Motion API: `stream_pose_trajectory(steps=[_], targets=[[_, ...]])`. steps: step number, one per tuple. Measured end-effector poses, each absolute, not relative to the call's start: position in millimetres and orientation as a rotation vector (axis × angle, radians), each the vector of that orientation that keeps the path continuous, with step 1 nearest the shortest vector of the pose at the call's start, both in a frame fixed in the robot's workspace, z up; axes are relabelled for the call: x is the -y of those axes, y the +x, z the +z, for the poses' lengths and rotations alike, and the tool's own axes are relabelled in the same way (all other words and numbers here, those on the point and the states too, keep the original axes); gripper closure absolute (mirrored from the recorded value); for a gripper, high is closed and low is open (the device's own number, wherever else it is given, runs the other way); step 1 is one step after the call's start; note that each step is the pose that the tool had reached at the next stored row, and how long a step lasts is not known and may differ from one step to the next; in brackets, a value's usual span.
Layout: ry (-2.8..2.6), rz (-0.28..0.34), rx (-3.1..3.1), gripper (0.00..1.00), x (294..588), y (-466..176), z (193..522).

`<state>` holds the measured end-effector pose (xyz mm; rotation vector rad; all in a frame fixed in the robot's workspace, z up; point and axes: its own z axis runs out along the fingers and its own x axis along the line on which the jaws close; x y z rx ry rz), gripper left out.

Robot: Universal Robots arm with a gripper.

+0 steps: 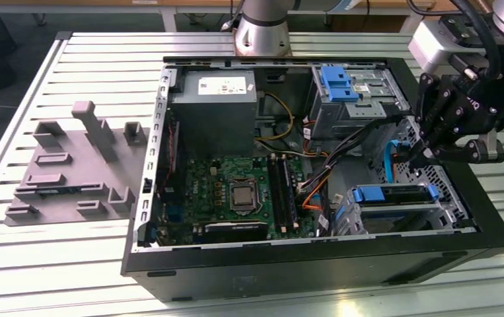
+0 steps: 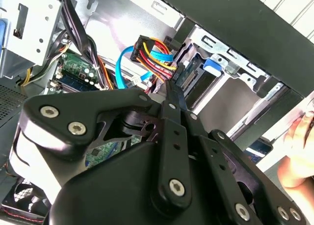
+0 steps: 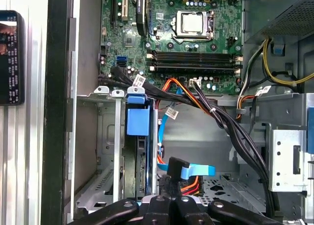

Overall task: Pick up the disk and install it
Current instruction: 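Insert the first disk wire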

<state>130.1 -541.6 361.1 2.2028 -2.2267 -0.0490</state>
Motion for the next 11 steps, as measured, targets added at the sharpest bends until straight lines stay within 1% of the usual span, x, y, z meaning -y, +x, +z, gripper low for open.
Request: stream_pose_trajectory(steps=[6, 7, 11], targets=[[2.203, -0.049, 2.227, 0.89, 541.6, 130.3, 361.1], [2.203, -0.049, 2.227, 0.82, 541.6, 130.3, 361.1], [2.203, -0.049, 2.227, 0.82, 541.6, 130.4, 361.1]])
